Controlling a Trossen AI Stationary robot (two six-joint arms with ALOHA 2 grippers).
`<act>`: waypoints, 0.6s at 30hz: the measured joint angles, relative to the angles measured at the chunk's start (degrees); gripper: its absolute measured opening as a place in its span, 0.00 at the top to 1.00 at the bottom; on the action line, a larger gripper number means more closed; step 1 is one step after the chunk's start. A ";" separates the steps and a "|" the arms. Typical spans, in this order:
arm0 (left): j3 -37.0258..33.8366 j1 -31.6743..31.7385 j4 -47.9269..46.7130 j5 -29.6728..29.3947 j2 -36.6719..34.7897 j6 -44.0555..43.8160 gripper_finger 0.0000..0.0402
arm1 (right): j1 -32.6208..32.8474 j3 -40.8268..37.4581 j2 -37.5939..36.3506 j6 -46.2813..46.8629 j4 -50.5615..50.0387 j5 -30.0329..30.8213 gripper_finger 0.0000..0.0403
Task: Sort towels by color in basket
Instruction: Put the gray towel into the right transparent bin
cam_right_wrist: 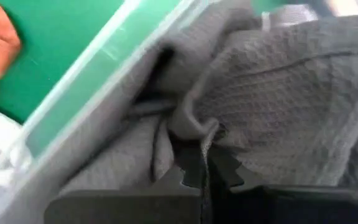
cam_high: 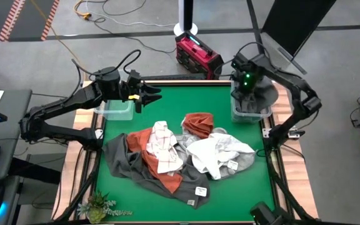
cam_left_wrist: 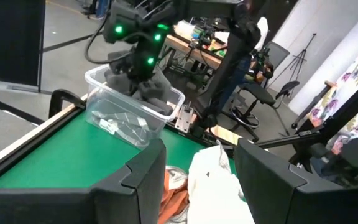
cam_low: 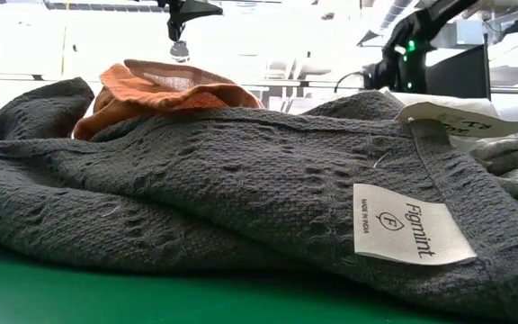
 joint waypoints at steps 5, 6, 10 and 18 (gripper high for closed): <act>0.00 0.00 0.00 0.09 0.00 -0.20 0.55 | -2.26 -1.34 -0.06 1.27 0.58 -3.02 0.87; 0.00 0.00 0.00 0.09 0.00 -0.22 0.55 | -2.29 -0.87 -0.28 1.07 -0.63 -3.03 0.85; 0.00 0.00 0.01 0.09 0.00 0.03 0.55 | -1.48 3.47 -1.66 -1.01 -7.51 -3.23 0.71; 0.00 0.00 0.02 0.10 0.00 2.35 0.55 | 5.14 15.88 -1.55 -4.16 -17.99 6.03 0.35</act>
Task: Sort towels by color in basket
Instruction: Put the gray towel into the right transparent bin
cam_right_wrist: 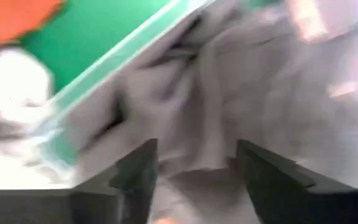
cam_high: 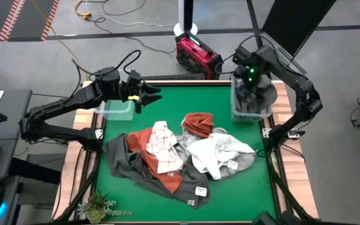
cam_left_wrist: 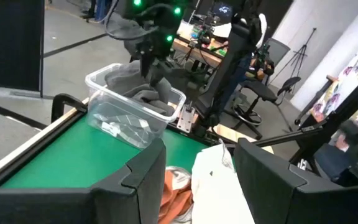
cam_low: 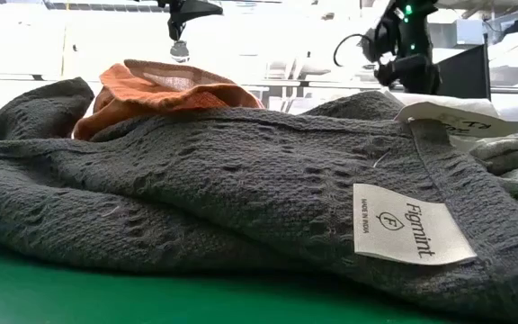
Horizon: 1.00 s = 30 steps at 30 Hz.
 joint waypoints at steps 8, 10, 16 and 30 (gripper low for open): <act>0.00 -0.02 -0.01 0.01 0.00 3.38 0.55 | 1.81 1.08 2.67 -9.34 0.80 11.44 0.25; 0.00 -0.02 -0.02 0.03 0.00 4.13 0.55 | 1.02 0.47 3.50 -11.49 -0.02 14.86 0.26; 0.00 -0.42 -0.03 0.76 0.00 4.31 0.55 | -1.28 0.40 5.99 -17.58 0.22 21.29 0.28; 0.00 -3.43 -0.04 1.23 0.00 3.13 0.55 | -0.65 0.40 2.74 -10.50 0.20 16.03 0.28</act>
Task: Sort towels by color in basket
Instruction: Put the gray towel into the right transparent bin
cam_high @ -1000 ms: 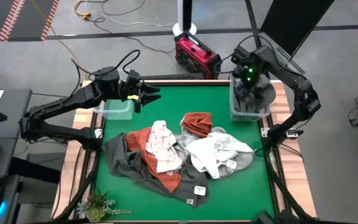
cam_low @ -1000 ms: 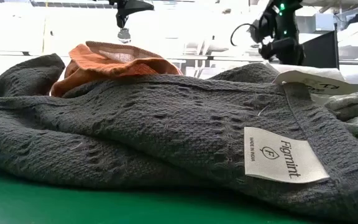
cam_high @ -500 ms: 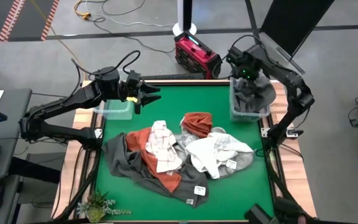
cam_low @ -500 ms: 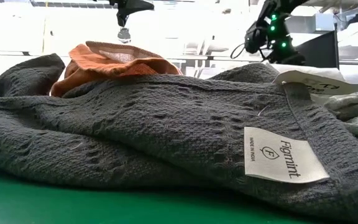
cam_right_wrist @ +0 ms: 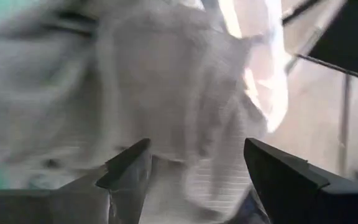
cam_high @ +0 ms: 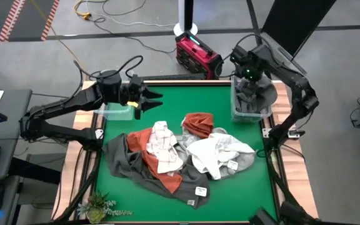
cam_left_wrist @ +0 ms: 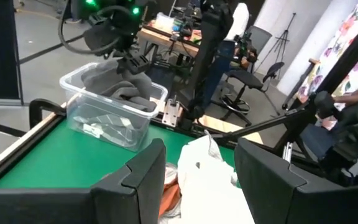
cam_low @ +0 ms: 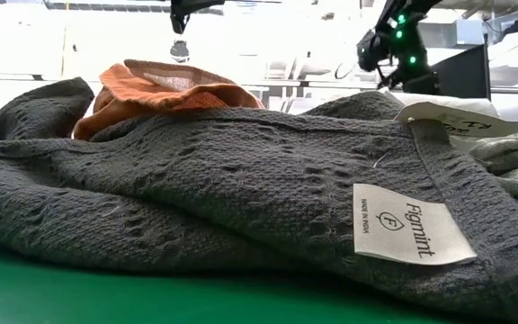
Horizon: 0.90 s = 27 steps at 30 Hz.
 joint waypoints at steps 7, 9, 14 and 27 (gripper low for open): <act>0.00 0.02 -0.02 -0.17 0.00 -0.09 0.55 | 1.93 0.00 -8.00 4.43 -0.02 -1.36 0.28; 0.00 0.02 -0.01 -0.15 0.00 -0.09 0.55 | 1.45 0.00 -10.36 6.17 -0.08 -4.65 0.28; 0.00 0.04 -0.02 -0.17 0.00 -0.11 0.55 | -0.95 -1.86 -13.85 10.08 0.18 -6.53 0.28; 0.00 -0.16 -0.53 0.05 0.00 -1.40 0.55 | 1.78 -17.42 -14.28 -2.16 0.37 3.44 0.34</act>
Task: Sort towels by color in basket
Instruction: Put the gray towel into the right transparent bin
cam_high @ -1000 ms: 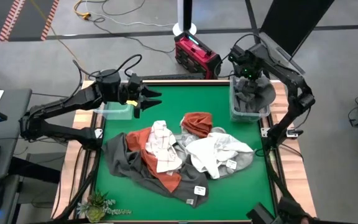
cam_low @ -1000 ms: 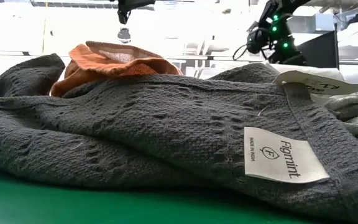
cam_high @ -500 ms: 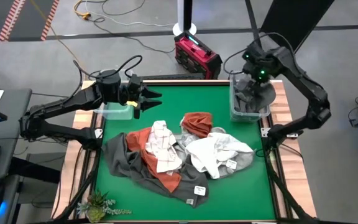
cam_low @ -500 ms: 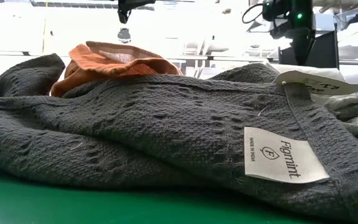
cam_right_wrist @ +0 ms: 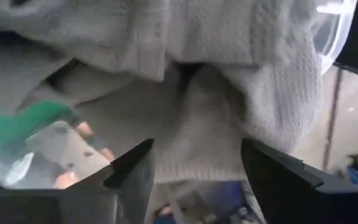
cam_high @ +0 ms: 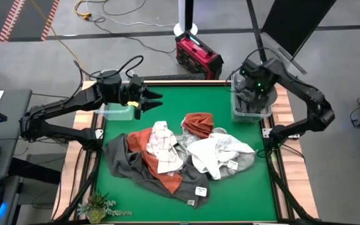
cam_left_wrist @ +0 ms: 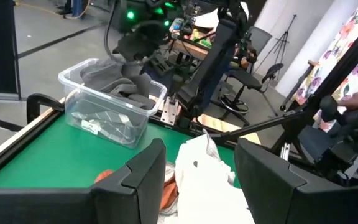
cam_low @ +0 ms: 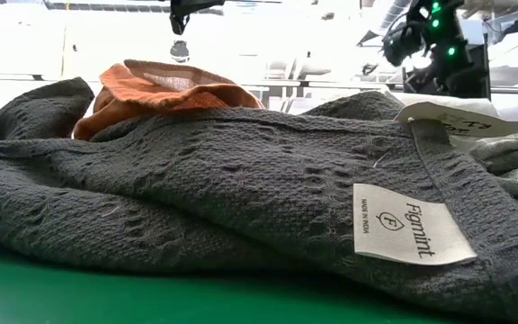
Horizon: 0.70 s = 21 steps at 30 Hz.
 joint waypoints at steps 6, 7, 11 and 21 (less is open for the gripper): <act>-0.02 -0.03 -0.85 0.01 0.00 0.37 0.55 | 1.83 -5.63 -0.01 -0.37 2.17 8.41 0.47; -0.02 -0.03 -0.85 0.01 0.00 0.39 0.55 | 1.82 -6.30 -0.01 -0.56 3.17 9.33 0.51; -0.02 -0.03 -0.87 0.01 0.00 0.33 0.55 | 1.89 -7.65 0.00 -1.69 6.74 9.56 0.70; -0.02 -0.05 -2.09 0.01 0.00 0.02 0.55 | 5.82 -6.96 0.33 -2.09 6.40 5.77 0.96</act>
